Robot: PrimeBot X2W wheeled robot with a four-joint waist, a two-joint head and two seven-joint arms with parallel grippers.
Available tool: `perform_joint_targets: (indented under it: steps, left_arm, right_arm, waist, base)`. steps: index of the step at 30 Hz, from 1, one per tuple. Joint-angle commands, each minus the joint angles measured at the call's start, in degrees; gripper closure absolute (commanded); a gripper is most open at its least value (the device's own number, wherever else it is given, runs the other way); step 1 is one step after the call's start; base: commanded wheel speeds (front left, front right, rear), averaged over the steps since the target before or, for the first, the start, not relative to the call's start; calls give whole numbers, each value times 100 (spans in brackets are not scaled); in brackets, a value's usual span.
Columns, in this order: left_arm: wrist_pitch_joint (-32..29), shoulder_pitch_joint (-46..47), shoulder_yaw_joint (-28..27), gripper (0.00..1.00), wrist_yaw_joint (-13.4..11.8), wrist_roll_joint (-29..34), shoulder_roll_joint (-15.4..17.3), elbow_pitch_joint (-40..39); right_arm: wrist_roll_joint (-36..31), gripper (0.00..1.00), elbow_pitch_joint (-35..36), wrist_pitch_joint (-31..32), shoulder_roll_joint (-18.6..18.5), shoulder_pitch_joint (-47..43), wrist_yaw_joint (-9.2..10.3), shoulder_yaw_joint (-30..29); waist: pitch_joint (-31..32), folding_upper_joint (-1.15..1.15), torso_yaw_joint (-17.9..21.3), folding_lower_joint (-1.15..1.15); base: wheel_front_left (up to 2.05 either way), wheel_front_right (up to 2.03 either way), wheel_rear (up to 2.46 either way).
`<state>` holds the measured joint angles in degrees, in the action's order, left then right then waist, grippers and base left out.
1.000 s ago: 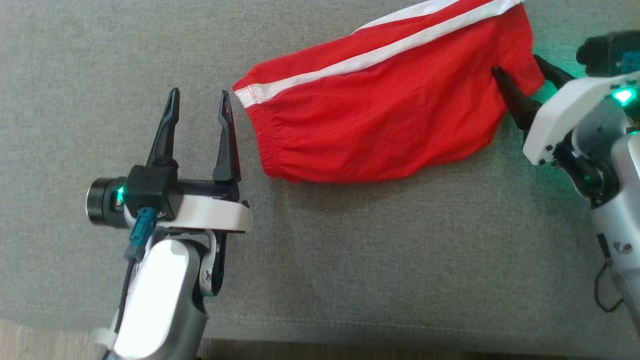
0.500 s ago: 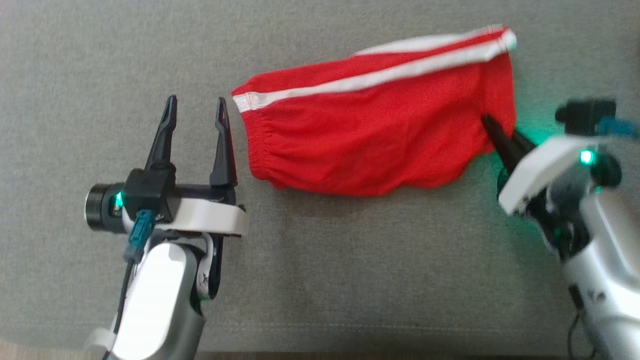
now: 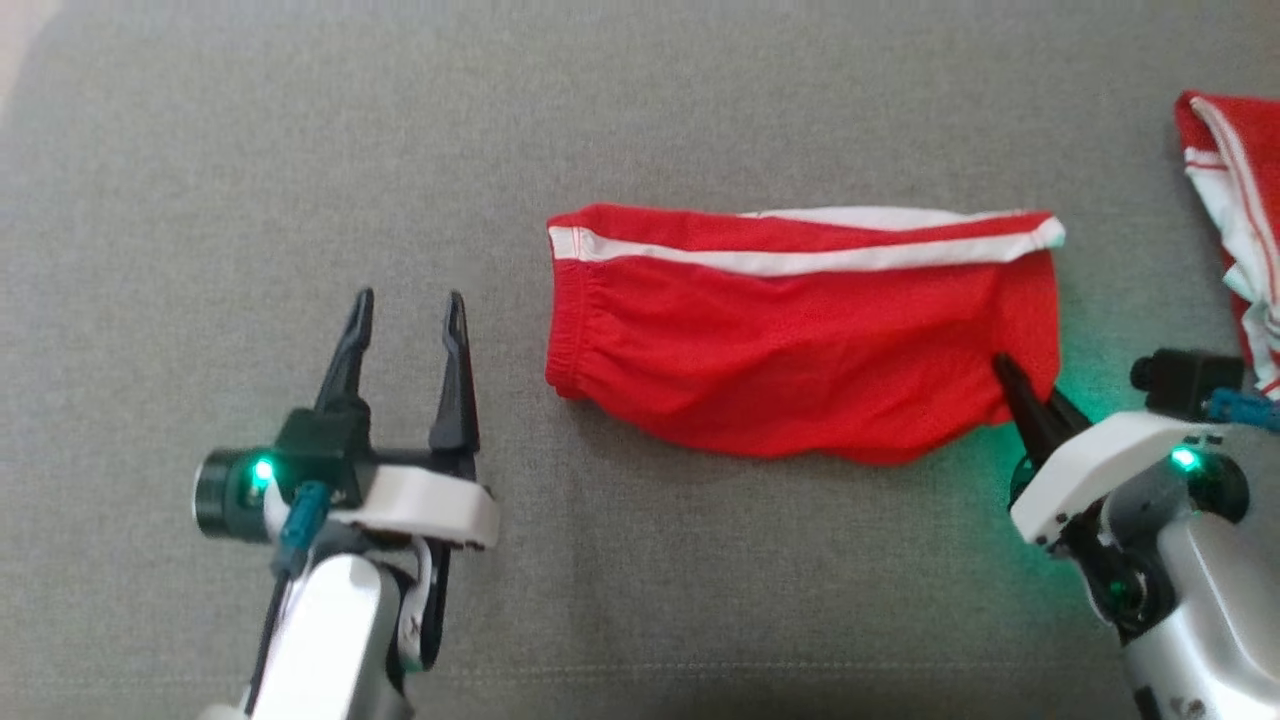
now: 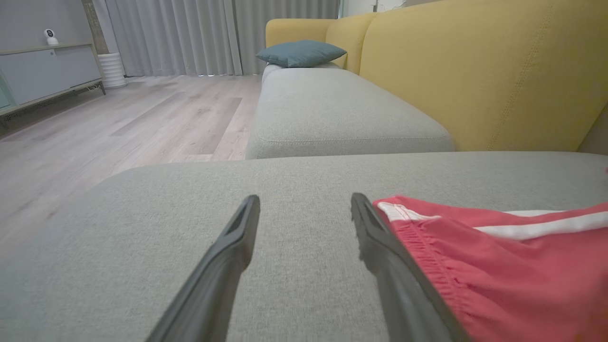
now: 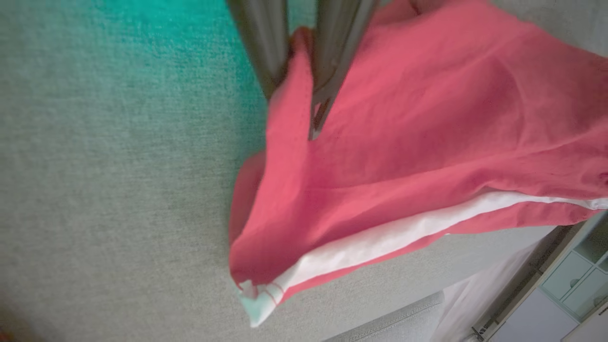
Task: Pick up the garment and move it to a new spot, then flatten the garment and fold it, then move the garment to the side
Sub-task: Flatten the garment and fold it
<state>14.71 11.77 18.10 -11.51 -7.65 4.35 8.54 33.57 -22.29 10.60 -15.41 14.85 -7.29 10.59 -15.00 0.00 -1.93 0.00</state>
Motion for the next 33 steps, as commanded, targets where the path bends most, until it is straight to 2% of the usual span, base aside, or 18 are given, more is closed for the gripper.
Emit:
perform_joint_targets:
  steps: [1, 10, 14, 19, 27, 29, 30, 33]
  left_arm:
    - [29, -3, -135, 0, 23, -41, 27, -139]
    - [29, -162, -89, 0, 68, -95, 27, -59]
    - [29, -175, -56, 0, 82, -107, 19, -61]
    - [29, -187, -15, 0, 79, -138, -8, -65]
    - [29, -116, 41, 0, 61, -166, -53, -76]
    - [29, -100, 39, 0, 57, -169, -60, -75]
    - [29, -94, 36, 0, 54, -168, -62, -76]
    - [29, -83, 24, 0, 32, -143, -67, -66]
  right_arm:
    - [-104, 100, 248, 43, -29, 20, -20, 63]
    - [-554, 100, 968, 625, 174, 642, -20, 725]
    - [-614, 100, 1015, 878, 414, 1041, -20, 1445]
    - [-420, 100, 656, 912, 801, 1437, -20, 2211]
    - [-113, 100, -86, 508, 1119, 1698, -20, 2768]
    - [-87, 20, -208, 384, 1149, 1737, -20, 2860]
    - [-103, 0, -240, 305, 1156, 1765, -20, 2919]
    - [-223, 0, -195, -101, 1124, 1819, -20, 3058]
  waist:
    - [150, 0, 13, 0]
    - [439, 0, -18, 0]
    - [491, 0, -144, 0]
    - [474, 0, -362, 0]
    - [319, 0, -625, 0]
    - [295, 0, -638, 0]
    - [282, 0, -639, 0]
    - [263, 0, -614, 0]
  base:
    - [0, 0, 0]
    - [0, 0, 0]
    - [0, 0, 0]
    - [0, 0, 0]
    - [0, 0, 0]
    - [0, 0, 0]
    - [0, 0, 0]
    - [0, 0, 0]
